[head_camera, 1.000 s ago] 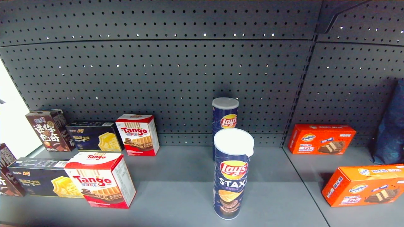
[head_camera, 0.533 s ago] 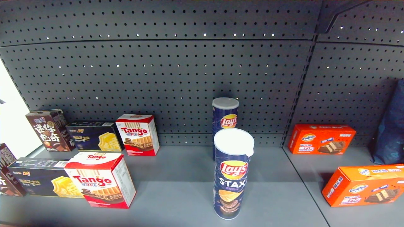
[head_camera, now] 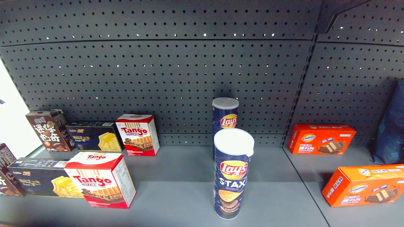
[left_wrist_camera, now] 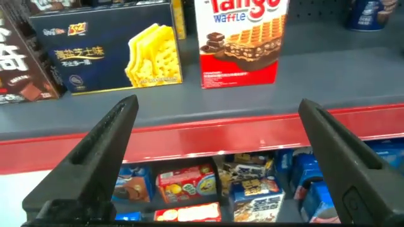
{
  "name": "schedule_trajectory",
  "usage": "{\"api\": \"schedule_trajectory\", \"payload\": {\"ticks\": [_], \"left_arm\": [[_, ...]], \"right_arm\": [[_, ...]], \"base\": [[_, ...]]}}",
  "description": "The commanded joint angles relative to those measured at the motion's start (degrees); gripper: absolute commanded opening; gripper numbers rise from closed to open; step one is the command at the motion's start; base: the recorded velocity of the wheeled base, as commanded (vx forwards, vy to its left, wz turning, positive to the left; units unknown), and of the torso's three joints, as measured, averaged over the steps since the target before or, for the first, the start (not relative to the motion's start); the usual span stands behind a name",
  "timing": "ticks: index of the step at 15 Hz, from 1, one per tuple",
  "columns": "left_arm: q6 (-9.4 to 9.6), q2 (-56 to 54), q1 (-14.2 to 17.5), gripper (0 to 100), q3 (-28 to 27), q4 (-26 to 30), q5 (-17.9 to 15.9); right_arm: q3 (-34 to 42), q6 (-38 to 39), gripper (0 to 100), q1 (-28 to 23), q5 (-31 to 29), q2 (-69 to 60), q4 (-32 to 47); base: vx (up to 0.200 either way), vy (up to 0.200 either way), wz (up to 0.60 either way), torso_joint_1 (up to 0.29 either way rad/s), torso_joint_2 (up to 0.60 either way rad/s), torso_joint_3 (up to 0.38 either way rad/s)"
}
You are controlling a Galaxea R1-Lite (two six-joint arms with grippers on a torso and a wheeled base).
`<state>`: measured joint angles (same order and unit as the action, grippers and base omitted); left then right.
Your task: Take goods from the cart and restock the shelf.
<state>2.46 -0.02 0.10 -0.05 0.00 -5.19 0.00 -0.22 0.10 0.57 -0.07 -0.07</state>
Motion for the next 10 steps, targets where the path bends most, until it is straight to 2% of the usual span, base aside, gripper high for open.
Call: {"api": "schedule_trajectory", "payload": {"ticks": [1, 3, 5, 7, 9, 10], "left_arm": [[-0.35, 0.0, 0.0, 100, 0.0, -0.1, 0.0], [0.17, 0.0, 0.0, 100, 0.0, 0.0, -0.2], [-0.18, 0.0, 0.0, 100, 0.0, 0.0, -0.2], [1.58, 0.0, 0.0, 100, 0.0, 0.0, 0.3], [1.76, 0.0, 0.1, 100, 0.0, 0.0, 0.4], [1.23, 0.0, 0.1, 100, 0.0, 0.0, 0.4]], "right_arm": [[0.0, 0.0, 100, 0.0, 0.0, 0.1, 0.0], [0.0, 0.0, 100, 0.0, 0.0, 0.1, 0.0], [0.0, 0.0, 100, 0.0, 0.0, 0.1, 0.0], [0.0, 0.0, 100, 0.0, 0.0, 0.1, 0.0], [0.0, 0.0, 100, 0.0, 0.0, 0.1, 0.0], [0.0, 0.0, 100, 0.0, 0.0, 0.1, 0.0]], "base": [[0.0, 0.0, 0.0, 0.0, 0.0, 0.0], [0.0, 0.0, 0.0, 0.0, 0.0, 0.0], [0.0, 0.0, 0.0, 0.0, 0.0, 0.0], [0.0, 0.0, 0.0, 0.0, 0.0, 0.0], [0.0, -0.2, 0.0, 0.002, 0.0, 0.002], [0.0, 0.0, 0.0, 0.0, 0.0, 0.0]]}}
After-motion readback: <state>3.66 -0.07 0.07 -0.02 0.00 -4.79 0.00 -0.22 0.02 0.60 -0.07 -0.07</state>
